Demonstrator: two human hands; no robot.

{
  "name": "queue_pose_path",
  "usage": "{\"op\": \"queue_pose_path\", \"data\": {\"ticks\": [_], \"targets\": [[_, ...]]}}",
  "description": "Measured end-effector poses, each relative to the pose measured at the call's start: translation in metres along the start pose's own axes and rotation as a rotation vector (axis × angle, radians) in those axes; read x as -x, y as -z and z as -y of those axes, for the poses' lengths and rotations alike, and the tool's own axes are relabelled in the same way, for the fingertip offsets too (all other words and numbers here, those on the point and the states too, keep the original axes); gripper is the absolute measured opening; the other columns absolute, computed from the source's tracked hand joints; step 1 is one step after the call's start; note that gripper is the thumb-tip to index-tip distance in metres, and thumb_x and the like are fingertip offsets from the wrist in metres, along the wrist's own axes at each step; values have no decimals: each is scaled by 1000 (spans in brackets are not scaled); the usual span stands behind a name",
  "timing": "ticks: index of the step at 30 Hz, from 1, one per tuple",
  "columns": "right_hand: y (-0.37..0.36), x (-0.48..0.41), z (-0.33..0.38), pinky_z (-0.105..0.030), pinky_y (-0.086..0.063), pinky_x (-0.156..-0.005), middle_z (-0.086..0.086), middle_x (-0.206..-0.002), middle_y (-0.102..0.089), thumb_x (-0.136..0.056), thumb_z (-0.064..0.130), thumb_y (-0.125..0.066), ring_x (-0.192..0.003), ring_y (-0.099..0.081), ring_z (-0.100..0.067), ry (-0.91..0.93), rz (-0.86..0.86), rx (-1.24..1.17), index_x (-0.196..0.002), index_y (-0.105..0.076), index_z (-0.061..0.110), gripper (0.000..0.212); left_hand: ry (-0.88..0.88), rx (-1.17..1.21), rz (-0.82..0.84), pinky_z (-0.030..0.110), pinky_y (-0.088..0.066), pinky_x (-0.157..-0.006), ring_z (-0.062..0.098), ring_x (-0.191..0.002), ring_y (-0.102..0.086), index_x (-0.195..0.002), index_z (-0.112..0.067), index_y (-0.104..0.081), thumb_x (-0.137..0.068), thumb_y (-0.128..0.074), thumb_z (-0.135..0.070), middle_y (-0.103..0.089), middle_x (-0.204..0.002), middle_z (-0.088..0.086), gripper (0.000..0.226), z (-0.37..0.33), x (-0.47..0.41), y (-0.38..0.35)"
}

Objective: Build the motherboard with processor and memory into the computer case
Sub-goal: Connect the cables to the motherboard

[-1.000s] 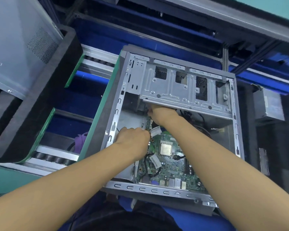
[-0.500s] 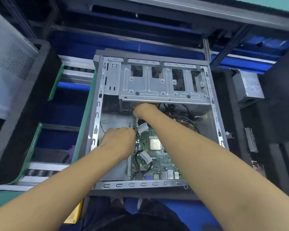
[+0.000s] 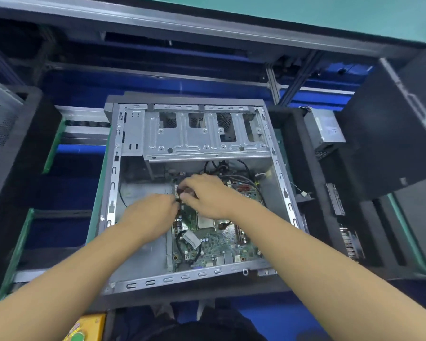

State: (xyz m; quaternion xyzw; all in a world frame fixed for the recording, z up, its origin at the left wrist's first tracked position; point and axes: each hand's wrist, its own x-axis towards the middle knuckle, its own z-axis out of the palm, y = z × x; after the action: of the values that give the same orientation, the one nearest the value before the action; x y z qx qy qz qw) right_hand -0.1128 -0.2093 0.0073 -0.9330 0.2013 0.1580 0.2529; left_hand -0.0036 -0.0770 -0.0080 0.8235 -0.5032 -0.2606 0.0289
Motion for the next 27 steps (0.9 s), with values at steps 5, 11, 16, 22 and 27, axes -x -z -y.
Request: {"op": "queue_pose_path", "data": {"ticks": [5, 11, 16, 22, 27], "targets": [[-9, 45, -13, -41, -37, -110, -10, -146, -37, -101, 21, -54, -134, -33, -26, -9, -82, 20, -149, -36, 10, 53, 95, 163, -105, 39, -51, -75, 27, -81, -59, -92, -19, -59, -101, -34, -30, -65, -90, 5, 29, 7, -12, 11], [2, 50, -17, -45, -44, -104, -15, -128, -57, -103, 16, -46, -119, -48, -31, -299, -53, -4, -126, -65, 5, 32, 328, 944, -57, 29, -45, -51, 19, -64, -60, -102, -9, -56, -102, -34, -16, -70, -82, 7, 23, -9, -44, 19], [23, 47, -22, -40, -55, -84, -13, -118, -66, -97, 7, -47, -93, -61, -26, -394, -117, -107, -112, -71, 5, 28, 368, 753, -208, 33, -43, -64, 15, -63, -49, -74, -12, -65, -96, -38, -6, -63, -75, 0, 36, -2, -58, 12], [22, 42, -44, -37, -37, -96, -15, -128, -47, -92, 4, -51, -115, -41, -29, -538, -351, -15, -126, -50, 4, 34, 475, 785, -247, 29, -32, -56, 26, -66, -43, -68, -7, -49, -88, -40, 0, -49, -71, 10, 23, -7, -78, 8], [33, 21, -60, -33, -44, -70, -22, -113, -66, -98, 1, -49, -85, -58, -33, -659, -290, -176, -112, -61, -6, 20, 748, 1330, -184, 25, -39, -75, 24, -96, -47, -71, -12, -40, -99, -37, -10, -49, -85, 13, 28, -14, -100, 23]]}}
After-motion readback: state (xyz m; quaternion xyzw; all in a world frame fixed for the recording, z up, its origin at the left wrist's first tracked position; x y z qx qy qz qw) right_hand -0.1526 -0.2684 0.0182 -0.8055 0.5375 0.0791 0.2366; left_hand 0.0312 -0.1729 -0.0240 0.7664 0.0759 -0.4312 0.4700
